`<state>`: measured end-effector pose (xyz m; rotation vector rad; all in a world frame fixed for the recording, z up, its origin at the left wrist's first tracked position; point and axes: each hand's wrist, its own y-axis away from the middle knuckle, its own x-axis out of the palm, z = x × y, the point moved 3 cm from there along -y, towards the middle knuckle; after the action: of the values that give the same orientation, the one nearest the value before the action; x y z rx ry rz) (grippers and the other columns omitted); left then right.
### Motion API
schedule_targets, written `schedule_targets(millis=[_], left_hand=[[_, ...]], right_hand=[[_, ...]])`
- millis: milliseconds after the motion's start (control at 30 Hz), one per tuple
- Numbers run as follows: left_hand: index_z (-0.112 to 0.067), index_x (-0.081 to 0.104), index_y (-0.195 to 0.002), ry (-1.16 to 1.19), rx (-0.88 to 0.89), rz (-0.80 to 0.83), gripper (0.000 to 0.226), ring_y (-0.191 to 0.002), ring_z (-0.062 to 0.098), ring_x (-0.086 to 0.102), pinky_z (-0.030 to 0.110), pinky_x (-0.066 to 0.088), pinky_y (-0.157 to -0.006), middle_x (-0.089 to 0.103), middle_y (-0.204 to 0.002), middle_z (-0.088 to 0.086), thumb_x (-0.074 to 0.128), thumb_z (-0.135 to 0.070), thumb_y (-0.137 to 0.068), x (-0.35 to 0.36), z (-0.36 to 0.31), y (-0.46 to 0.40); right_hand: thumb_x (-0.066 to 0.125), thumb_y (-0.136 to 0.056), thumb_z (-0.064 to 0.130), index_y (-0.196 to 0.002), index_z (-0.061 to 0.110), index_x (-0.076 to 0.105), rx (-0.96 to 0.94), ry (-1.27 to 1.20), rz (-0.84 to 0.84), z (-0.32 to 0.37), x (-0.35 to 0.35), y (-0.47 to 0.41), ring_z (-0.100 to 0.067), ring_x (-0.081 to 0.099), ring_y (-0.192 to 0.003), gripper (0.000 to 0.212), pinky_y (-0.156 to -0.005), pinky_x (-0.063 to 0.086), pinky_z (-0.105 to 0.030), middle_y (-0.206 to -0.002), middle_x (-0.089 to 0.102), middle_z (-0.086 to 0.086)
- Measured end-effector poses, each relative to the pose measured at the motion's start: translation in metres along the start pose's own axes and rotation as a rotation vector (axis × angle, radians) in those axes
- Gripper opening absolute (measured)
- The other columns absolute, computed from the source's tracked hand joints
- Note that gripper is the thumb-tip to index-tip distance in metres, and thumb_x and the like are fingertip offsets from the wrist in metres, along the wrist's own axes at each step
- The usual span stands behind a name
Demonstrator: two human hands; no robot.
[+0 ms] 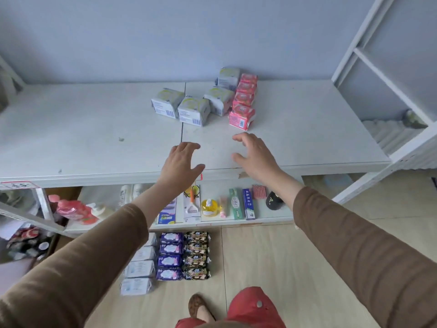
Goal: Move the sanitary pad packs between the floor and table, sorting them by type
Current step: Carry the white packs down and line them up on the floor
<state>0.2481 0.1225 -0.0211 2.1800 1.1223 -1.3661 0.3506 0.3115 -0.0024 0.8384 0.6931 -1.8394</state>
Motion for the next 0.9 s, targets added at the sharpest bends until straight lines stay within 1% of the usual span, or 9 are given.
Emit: schedule_targets(millis=[167, 300, 400, 500, 567, 633, 733, 800, 900], left_hand=[[-0.018, 0.048, -0.138, 0.004, -0.032, -0.015, 0.053, -0.129, 0.025, 0.04, 0.035, 0.034, -0.106, 0.048, -0.14, 0.003, 0.066, -0.03, -0.089, -0.013, 0.013, -0.037], [-0.018, 0.047, -0.139, -0.008, -0.102, -0.02, 0.055, -0.13, 0.025, 0.04, 0.035, 0.032, -0.107, 0.047, -0.141, 0.003, 0.066, -0.031, -0.089, -0.018, 0.033, -0.075], [-0.018, 0.047, -0.139, -0.016, -0.172, -0.041, 0.054, -0.131, 0.026, 0.039, 0.037, 0.032, -0.107, 0.046, -0.142, 0.004, 0.066, -0.03, -0.09, -0.022, 0.054, -0.109], [-0.016, 0.045, -0.14, -0.01, -0.255, -0.083, 0.052, -0.132, 0.03, 0.039, 0.039, 0.032, -0.108, 0.045, -0.142, 0.009, 0.063, -0.025, -0.092, -0.028, 0.075, -0.148], [-0.014, 0.043, -0.141, -0.012, -0.307, -0.124, 0.05, -0.132, 0.031, 0.039, 0.04, 0.032, -0.108, 0.044, -0.141, 0.011, 0.06, -0.022, -0.094, -0.033, 0.091, -0.175], [-0.016, 0.04, -0.142, -0.003, -0.368, -0.157, 0.051, -0.132, 0.032, 0.038, 0.041, 0.032, -0.107, 0.042, -0.141, 0.012, 0.058, -0.024, -0.095, -0.038, 0.109, -0.201], [-0.018, 0.034, -0.147, -0.008, -0.424, -0.13, 0.058, -0.136, 0.032, 0.031, 0.043, 0.028, -0.11, 0.034, -0.148, 0.011, 0.058, -0.03, -0.096, -0.041, 0.13, -0.236], [-0.02, 0.029, -0.152, -0.043, -0.428, -0.064, 0.064, -0.139, 0.033, 0.025, 0.045, 0.024, -0.114, 0.027, -0.154, 0.01, 0.058, -0.032, -0.096, -0.04, 0.141, -0.256], [-0.028, 0.019, -0.156, -0.026, -0.389, 0.112, 0.081, -0.145, 0.028, 0.018, 0.046, 0.022, -0.117, 0.017, -0.161, 0.001, 0.066, -0.036, -0.091, -0.039, 0.152, -0.275]], right_hand=[[0.064, -0.091, 0.021, -0.136, 0.012, 0.052, -0.011, -0.013, 0.048, 0.0, -0.003, -0.051, -0.023, 0.048, -0.128, 0.047, -0.099, 0.034, -0.026, -0.139, 0.053, -0.005], [0.064, -0.092, 0.023, -0.142, 0.012, 0.048, -0.023, -0.059, 0.112, 0.006, 0.009, -0.101, -0.022, 0.047, -0.129, 0.053, -0.097, 0.034, -0.025, -0.142, 0.052, -0.006], [0.062, -0.093, 0.026, -0.143, 0.011, 0.046, -0.024, -0.08, 0.163, 0.007, 0.025, -0.143, -0.025, 0.047, -0.13, 0.053, -0.101, 0.037, -0.03, -0.141, 0.051, -0.01], [0.057, -0.095, 0.029, -0.139, 0.008, 0.049, -0.02, -0.09, 0.159, 0.006, 0.039, -0.186, -0.03, 0.049, -0.128, 0.048, -0.101, 0.041, -0.036, -0.135, 0.053, -0.015], [0.052, -0.097, 0.026, -0.14, 0.007, 0.047, -0.03, -0.024, 0.15, 0.005, 0.049, -0.213, -0.034, 0.047, -0.126, 0.047, -0.102, 0.038, -0.039, -0.136, 0.05, -0.017], [0.048, -0.098, 0.025, -0.137, 0.005, 0.045, -0.066, 0.074, 0.135, 0.005, 0.059, -0.236, -0.038, 0.048, -0.12, 0.044, -0.098, 0.035, -0.04, -0.133, 0.047, -0.019], [0.046, -0.099, 0.035, -0.129, 0.005, 0.044, -0.131, 0.213, 0.122, 0.006, 0.075, -0.261, -0.037, 0.054, -0.107, 0.043, -0.084, 0.043, -0.041, -0.125, 0.047, -0.016], [0.049, -0.096, 0.048, -0.126, 0.007, 0.045, -0.152, 0.295, 0.111, 0.006, 0.084, -0.271, -0.035, 0.061, -0.097, 0.05, -0.07, 0.042, -0.038, -0.12, 0.048, -0.011], [0.052, -0.091, 0.059, -0.116, 0.009, 0.05, -0.18, 0.381, 0.129, 0.004, 0.094, -0.278, -0.033, 0.063, -0.09, 0.056, -0.063, 0.039, -0.036, -0.114, 0.047, -0.007]])
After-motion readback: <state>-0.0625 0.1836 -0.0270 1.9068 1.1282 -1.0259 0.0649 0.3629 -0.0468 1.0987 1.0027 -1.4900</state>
